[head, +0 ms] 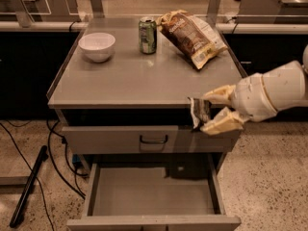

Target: Pick rxbar chocolate from middle drawer and place on counter

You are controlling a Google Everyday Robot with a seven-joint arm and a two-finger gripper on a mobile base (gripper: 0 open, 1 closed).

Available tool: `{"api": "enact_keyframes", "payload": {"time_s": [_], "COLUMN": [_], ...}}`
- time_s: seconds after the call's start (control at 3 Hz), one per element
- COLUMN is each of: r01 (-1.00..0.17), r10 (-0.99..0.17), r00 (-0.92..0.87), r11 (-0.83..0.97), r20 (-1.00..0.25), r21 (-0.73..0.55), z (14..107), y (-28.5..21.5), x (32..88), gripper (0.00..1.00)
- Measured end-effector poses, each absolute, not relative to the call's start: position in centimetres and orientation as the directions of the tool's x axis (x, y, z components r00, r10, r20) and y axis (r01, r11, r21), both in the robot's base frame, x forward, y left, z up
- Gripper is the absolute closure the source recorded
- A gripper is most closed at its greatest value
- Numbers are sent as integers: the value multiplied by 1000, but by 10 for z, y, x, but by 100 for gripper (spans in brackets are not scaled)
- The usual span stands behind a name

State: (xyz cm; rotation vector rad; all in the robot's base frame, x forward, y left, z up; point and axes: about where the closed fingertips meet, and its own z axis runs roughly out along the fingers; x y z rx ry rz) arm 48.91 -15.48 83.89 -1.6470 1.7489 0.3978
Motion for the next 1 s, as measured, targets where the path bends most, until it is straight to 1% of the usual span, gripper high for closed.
{"api": "enact_keyframes", "payload": {"time_s": [0.33,1.0], "r01": [-957,-964], "r10": [-743,-703], "r00": [67,69], "r11": [140,137], "r20": [-666,-708], "r21": [-252,-229], "z": [867,861], "y": [-138,-82], "x": [515,568], "gripper": [100,100]}}
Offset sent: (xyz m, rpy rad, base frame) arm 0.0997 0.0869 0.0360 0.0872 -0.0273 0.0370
